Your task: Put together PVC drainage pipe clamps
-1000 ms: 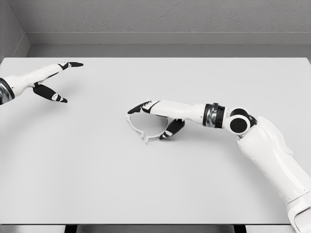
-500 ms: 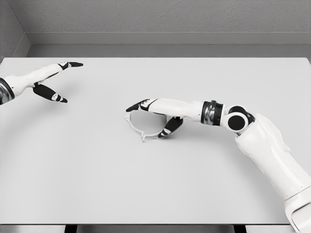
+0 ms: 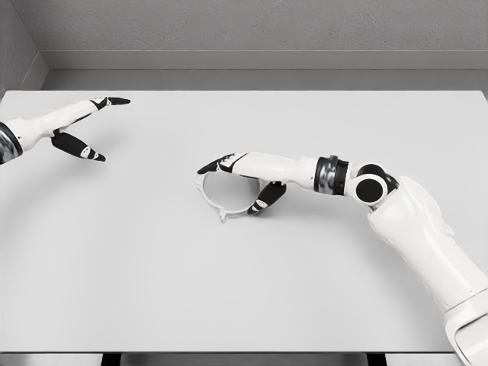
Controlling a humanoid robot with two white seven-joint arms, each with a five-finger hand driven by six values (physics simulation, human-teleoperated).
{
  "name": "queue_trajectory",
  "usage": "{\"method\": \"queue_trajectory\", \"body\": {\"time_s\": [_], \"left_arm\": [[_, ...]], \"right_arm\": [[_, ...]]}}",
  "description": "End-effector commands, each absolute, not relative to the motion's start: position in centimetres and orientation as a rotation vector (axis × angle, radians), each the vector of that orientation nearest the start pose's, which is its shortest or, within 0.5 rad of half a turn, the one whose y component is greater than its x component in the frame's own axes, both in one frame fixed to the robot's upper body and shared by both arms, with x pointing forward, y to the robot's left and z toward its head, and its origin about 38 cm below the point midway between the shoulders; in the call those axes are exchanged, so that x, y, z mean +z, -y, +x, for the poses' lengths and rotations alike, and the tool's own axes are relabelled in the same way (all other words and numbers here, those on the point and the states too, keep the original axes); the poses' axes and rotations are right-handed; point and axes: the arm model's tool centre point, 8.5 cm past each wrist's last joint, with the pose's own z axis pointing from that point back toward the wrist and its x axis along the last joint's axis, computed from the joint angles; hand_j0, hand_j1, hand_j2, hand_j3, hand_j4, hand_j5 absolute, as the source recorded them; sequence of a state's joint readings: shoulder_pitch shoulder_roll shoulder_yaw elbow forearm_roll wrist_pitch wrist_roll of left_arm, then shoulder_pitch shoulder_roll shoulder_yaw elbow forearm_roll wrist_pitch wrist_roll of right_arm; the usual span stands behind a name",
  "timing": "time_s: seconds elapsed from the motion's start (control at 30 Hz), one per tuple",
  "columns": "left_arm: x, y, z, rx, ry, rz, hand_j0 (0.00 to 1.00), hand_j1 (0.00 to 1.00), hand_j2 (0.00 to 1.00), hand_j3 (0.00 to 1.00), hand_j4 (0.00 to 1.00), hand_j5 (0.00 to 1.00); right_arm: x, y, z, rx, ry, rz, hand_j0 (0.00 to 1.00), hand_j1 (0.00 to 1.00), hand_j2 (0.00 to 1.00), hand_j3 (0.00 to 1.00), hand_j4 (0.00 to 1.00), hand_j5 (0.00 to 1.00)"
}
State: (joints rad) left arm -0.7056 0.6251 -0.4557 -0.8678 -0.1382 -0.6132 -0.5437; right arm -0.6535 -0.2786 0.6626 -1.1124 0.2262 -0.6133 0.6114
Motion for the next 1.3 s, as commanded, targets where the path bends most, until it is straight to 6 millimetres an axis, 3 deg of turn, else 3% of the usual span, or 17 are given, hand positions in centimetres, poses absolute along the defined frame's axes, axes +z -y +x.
{"method": "queue_trajectory", "body": {"time_s": [0.0, 0.6, 0.83, 0.93, 1.1, 1.27], "left_arm": [[17.3, -38.1, 49.4, -1.408, 1.479, 0.257, 1.00, 1.00, 1.00, 1.00, 1.00, 1.00], [17.4, -38.2, 49.4, -1.408, 1.478, 0.258, 1.00, 1.00, 1.00, 1.00, 1.00, 1.00], [17.4, -38.2, 49.4, -1.407, 1.479, 0.259, 1.00, 1.00, 1.00, 1.00, 1.00, 1.00], [17.4, -38.2, 49.4, -1.407, 1.479, 0.259, 1.00, 1.00, 1.00, 1.00, 1.00, 1.00], [17.4, -38.3, 49.4, -1.407, 1.478, 0.261, 1.00, 1.00, 1.00, 1.00, 1.00, 1.00], [16.8, -38.5, 49.5, -1.393, 1.461, 0.255, 1.00, 1.00, 1.00, 1.00, 1.00, 1.00]], "right_arm": [[12.9, 12.3, 45.4, 1.788, 1.643, 0.235, 1.00, 1.00, 1.00, 1.00, 1.00, 1.00], [12.7, 13.4, 45.7, 1.768, 1.632, 0.222, 1.00, 1.00, 1.00, 1.00, 1.00, 1.00], [14.6, 24.3, 46.9, 1.514, 1.677, 0.008, 1.00, 1.00, 1.00, 1.00, 1.00, 1.00], [15.1, 27.1, 46.8, 1.377, 1.723, 0.010, 1.00, 1.00, 1.00, 1.00, 1.00, 1.00], [14.4, 28.6, 47.0, 1.286, 1.721, 0.029, 1.00, 1.00, 1.00, 1.00, 1.00, 1.00], [15.4, 28.0, 47.6, 1.301, 1.741, 0.026, 1.00, 1.00, 1.00, 1.00, 1.00, 1.00]]}}
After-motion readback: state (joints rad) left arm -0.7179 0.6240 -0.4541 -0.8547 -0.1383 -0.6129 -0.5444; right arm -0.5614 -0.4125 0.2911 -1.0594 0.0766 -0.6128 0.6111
